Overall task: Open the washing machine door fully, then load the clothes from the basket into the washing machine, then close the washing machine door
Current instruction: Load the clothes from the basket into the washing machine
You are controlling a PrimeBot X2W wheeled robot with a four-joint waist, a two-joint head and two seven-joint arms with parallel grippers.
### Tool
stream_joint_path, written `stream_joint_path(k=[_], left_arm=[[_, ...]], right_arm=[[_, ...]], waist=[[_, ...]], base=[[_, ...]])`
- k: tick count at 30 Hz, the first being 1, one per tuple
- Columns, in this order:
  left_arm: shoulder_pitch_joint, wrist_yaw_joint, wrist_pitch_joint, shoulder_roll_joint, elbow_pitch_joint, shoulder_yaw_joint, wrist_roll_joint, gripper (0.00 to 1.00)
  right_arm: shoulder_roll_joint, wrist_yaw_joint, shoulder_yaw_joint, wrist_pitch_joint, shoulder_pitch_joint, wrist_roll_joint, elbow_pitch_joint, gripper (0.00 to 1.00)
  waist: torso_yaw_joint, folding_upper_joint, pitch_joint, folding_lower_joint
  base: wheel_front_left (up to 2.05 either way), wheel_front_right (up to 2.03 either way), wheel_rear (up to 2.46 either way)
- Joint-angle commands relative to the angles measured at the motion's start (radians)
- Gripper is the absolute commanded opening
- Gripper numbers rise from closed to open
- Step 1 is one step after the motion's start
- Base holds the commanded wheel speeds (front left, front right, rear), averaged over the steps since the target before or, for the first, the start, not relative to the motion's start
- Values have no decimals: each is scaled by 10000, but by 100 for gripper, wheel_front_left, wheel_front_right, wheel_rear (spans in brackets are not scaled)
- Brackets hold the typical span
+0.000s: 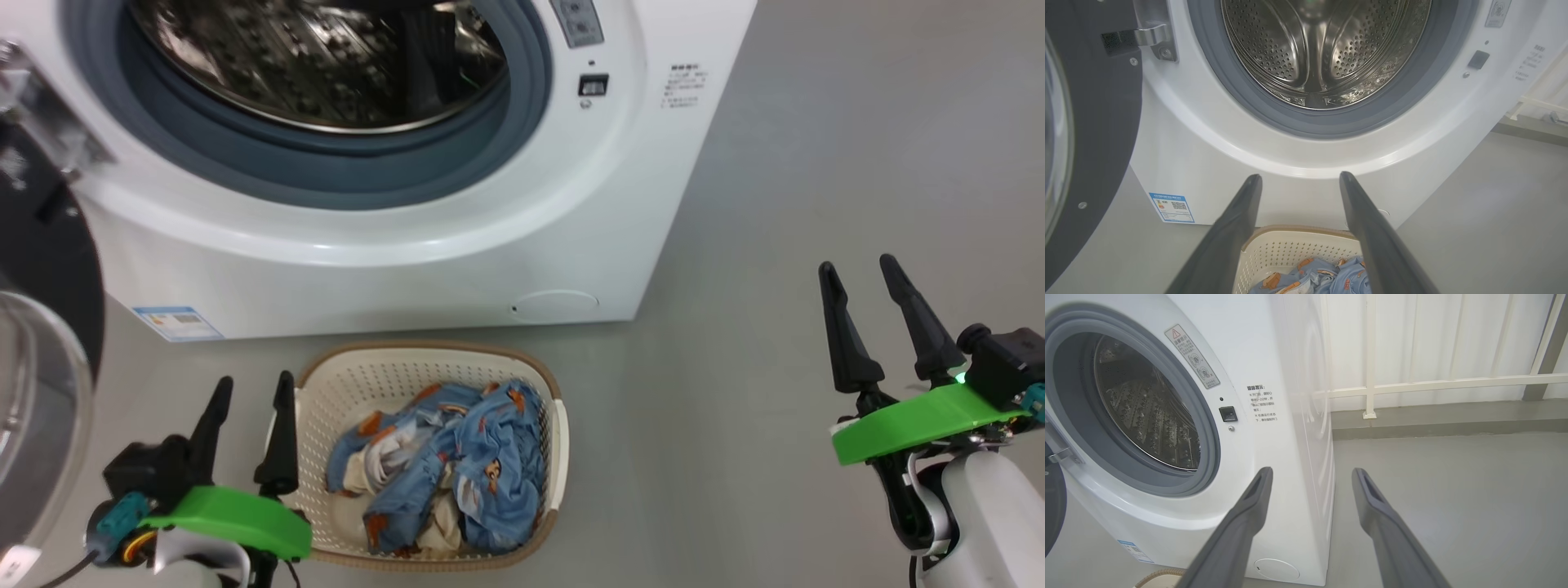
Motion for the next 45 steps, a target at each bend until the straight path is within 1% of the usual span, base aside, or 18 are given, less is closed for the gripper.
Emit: stream_joint_path(k=[1,10,15,20,24,27,34,42,45], left_arm=[[-548,-92,12,156,168,208,36,100],[-1492,-426,219,50,1758,-294,96,100],[-2163,-686,464,-7,2929,-866,102,100],[-2834,-790,659,-57,3944,-1441,-20,100],[-3321,-807,922,-170,4473,-2095,-457,100],[-3734,-810,1162,-74,4915,-2701,-1027,100],[-4548,-811,1575,167,5652,-3659,-1770,100],[-5552,-812,1636,388,6286,-4410,-2304,100],[-5933,-812,1591,449,6520,-4506,-2520,100]], right_arm=[[-103,56,118,-122,-273,-137,-284,100],[-83,56,-30,-122,-512,-237,-484,100],[-22,56,-72,-122,-657,-303,-605,100],[52,56,-130,-122,-854,-380,-743,100],[161,56,-142,-122,-1054,-424,-831,100],[324,56,-113,-122,-1261,-455,-920,100],[539,56,-164,-122,-1458,-498,-1134,100],[775,56,-125,-122,-1709,-568,-1491,100],[866,56,-82,-122,-1818,-585,-1589,100]], waist=[[-365,-1,589,-1],[-704,-1,1425,-1],[-816,-1,1993,-1],[-910,-1,2603,-1],[-1046,-1,3078,-1],[-1291,-1,3522,-1],[-1695,-1,4360,-1],[-1972,-1,5384,-1],[-2041,-1,5776,-1]], base=[[0,0,0],[0,0,0],[0,0,0],[0,0,0],[0,0,0],[0,0,0],[0,0,0],[0,0,0],[0,0,0]])
